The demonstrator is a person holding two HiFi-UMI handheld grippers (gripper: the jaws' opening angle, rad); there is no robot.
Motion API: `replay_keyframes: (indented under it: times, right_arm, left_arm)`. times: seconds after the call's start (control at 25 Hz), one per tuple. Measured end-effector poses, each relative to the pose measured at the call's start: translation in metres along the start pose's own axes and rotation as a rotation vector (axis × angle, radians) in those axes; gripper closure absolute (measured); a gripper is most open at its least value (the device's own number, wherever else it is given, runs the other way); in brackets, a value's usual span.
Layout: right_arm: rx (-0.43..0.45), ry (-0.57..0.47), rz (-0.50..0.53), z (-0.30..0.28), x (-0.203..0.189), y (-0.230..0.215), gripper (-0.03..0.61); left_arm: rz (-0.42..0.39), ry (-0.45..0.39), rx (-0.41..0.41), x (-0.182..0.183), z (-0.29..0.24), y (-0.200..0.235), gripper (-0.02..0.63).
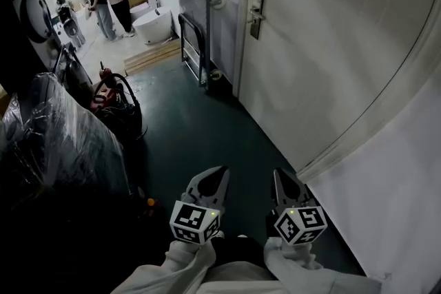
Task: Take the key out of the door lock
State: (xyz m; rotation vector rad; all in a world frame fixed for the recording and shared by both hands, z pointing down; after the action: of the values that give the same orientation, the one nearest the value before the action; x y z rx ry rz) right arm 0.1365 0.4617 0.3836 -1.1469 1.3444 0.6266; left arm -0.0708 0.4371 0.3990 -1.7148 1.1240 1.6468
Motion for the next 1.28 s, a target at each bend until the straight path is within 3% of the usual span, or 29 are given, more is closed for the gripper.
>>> replay_keyframes:
  times: [0.84, 1.28]
  right_arm:
    - [-0.03, -0.01, -0.008, -0.023, -0.018, 0.035, 0.526]
    - [-0.025, 0.012, -0.014, -0.062, -0.016, 0.012, 0.526]
  left_arm:
    - [0.007, -0.004, 0.049, -0.006, 0.034, 0.056, 0.6]
    - [0.013, 0.006, 0.078, -0.004, -0.004, 0.086, 0.6]
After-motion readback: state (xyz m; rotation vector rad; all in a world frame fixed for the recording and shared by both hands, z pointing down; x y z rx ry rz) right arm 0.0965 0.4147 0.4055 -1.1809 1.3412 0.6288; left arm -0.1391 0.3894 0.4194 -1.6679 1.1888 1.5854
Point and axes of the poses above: the fingertips, and each gripper's own axes: z backward along the fingers, y to its left, x out of its top, the point moved 8 cm from there along z, backward along the fingers, and after that the axes turned 5 degrees about x, right-handed, at the moved point
